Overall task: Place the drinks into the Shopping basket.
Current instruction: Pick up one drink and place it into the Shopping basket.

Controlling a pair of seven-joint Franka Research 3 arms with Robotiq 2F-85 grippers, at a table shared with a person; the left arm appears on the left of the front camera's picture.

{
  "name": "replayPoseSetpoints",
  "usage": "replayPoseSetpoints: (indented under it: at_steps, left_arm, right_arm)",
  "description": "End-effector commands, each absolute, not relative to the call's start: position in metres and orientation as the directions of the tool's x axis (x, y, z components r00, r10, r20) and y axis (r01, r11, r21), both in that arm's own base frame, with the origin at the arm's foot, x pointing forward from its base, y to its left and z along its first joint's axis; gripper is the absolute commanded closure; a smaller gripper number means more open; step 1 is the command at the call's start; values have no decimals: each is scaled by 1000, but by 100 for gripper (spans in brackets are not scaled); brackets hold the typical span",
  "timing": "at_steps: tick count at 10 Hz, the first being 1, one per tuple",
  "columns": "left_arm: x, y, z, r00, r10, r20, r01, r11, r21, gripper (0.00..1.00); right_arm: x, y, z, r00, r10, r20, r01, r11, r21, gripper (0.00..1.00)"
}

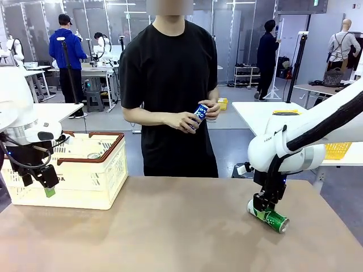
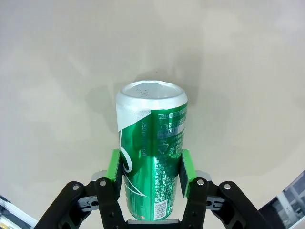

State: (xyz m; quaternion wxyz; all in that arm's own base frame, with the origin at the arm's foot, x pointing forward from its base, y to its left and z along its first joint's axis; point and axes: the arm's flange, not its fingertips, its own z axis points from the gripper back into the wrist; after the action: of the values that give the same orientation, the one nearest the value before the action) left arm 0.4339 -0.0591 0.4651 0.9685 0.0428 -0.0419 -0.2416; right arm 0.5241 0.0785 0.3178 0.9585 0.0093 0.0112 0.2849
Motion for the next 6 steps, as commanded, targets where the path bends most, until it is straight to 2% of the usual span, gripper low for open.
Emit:
replayPoseSetpoints:
  at_steps: [1, 3, 6]
  left_arm:
    - [429, -59, 464, 880, -471, 55, 463, 879, 117, 0]
    - [429, -59, 464, 880, -471, 55, 463, 879, 117, 0]
    - [429, -59, 464, 880, -471, 55, 463, 879, 117, 0]
  right_arm:
    - [510, 94, 346, 879, 477, -4, -477, 879, -24, 100]
    - [496, 106, 379, 875, 481, 44, -478, 875, -75, 100]
    - [483, 137, 401, 875, 477, 79, -468, 877, -108, 100]
